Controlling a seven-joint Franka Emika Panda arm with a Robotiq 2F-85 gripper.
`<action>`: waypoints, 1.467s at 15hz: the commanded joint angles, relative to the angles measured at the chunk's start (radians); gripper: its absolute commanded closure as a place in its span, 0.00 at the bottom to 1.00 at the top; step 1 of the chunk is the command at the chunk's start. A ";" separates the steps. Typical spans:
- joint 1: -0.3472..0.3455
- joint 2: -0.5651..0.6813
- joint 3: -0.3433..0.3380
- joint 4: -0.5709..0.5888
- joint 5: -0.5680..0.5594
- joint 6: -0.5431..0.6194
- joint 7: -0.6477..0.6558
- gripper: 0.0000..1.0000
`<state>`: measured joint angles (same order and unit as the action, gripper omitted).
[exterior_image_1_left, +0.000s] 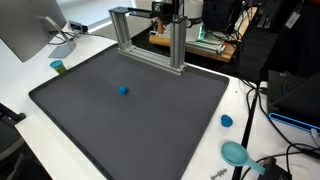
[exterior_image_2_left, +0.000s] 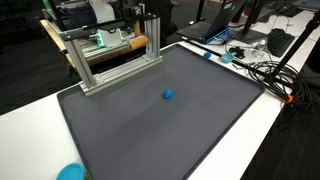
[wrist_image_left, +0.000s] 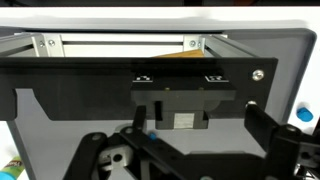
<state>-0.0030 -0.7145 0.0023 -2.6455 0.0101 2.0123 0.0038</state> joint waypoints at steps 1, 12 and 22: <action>-0.021 -0.001 0.019 -0.005 -0.030 0.008 0.038 0.00; -0.041 0.009 0.061 -0.033 -0.055 0.115 0.134 0.00; -0.035 0.007 0.063 -0.078 -0.047 0.132 0.162 0.13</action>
<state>-0.0324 -0.6973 0.0608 -2.7003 -0.0318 2.1203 0.1479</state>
